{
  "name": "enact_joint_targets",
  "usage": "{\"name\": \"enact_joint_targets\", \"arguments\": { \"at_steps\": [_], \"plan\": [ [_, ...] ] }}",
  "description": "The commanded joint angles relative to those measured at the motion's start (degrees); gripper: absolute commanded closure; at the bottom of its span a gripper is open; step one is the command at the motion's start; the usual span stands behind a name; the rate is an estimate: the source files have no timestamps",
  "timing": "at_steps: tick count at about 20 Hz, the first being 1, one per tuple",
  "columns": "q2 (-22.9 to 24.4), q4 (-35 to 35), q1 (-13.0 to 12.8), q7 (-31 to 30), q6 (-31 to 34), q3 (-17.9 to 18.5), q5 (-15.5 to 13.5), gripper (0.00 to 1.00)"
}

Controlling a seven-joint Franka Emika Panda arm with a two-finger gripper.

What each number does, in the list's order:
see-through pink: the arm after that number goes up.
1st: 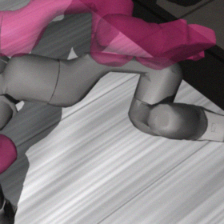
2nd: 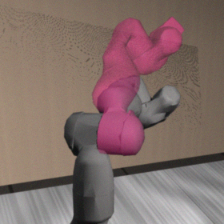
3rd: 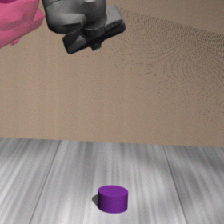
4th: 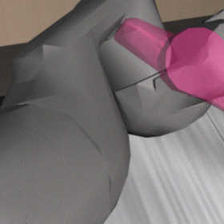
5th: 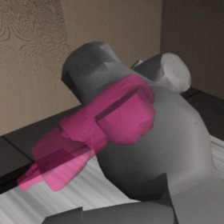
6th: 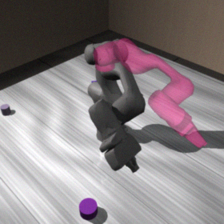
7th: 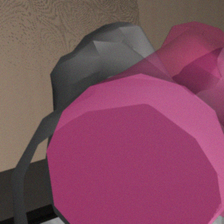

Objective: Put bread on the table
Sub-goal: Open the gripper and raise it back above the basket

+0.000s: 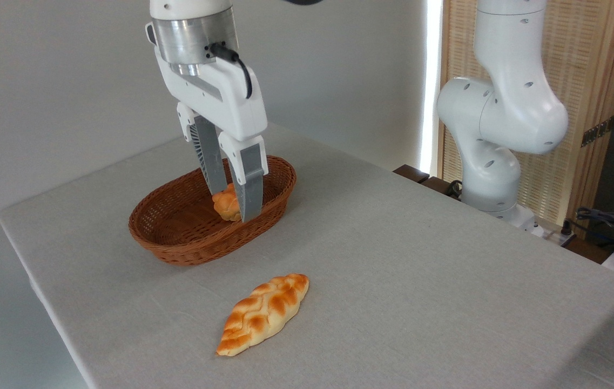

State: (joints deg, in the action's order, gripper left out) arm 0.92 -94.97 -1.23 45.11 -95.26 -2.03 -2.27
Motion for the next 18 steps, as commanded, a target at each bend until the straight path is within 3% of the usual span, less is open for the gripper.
{"name": "enact_joint_targets", "arguments": {
  "at_steps": [1, 18],
  "plan": [
    [-0.66, 1.81, 1.41, -0.37, 1.92, -0.61, -0.54, 0.00],
    [-0.57, 1.90, 1.41, -0.20, 2.01, 0.18, -0.10, 0.00]
  ]
}}
